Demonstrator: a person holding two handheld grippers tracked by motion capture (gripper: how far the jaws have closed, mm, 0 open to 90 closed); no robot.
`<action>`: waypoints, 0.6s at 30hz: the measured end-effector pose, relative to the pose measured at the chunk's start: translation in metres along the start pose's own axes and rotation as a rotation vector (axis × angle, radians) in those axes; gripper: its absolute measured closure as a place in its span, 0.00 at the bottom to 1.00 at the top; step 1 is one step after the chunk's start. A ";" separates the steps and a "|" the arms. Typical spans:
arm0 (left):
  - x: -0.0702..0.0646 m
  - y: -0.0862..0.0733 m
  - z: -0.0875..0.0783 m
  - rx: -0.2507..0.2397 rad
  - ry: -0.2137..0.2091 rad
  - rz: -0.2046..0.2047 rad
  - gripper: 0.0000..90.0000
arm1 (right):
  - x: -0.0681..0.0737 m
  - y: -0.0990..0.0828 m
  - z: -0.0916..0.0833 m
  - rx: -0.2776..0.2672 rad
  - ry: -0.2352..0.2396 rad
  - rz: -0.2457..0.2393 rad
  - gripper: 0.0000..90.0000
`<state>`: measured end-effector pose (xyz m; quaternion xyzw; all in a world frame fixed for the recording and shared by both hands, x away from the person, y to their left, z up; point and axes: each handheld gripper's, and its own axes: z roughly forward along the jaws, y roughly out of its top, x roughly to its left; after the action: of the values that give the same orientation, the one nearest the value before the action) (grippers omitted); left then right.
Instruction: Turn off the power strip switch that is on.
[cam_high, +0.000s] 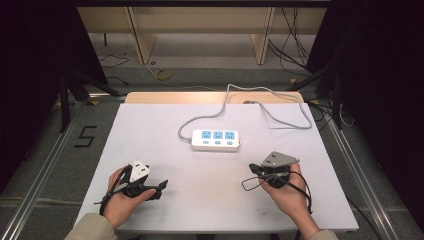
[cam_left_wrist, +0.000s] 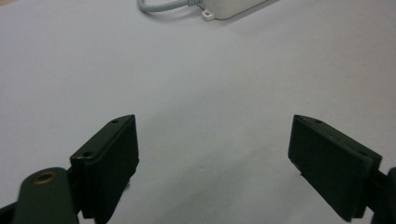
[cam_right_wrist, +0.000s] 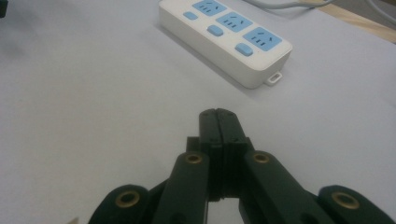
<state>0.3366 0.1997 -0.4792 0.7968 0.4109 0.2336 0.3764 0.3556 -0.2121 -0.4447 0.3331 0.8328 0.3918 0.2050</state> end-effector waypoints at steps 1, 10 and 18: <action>0.000 0.000 0.000 0.001 -0.001 0.000 0.18 | 0.000 0.001 0.001 0.002 -0.001 -0.003 1.00; -0.001 0.000 0.000 0.005 0.000 0.002 0.18 | -0.001 0.008 0.005 0.008 -0.007 -0.005 1.00; 0.000 0.000 0.000 0.007 0.005 0.007 0.17 | -0.003 0.014 0.010 0.020 -0.011 -0.010 1.00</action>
<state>0.3366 0.1996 -0.4795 0.7988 0.4099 0.2354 0.3720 0.3685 -0.2026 -0.4397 0.3332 0.8372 0.3805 0.2081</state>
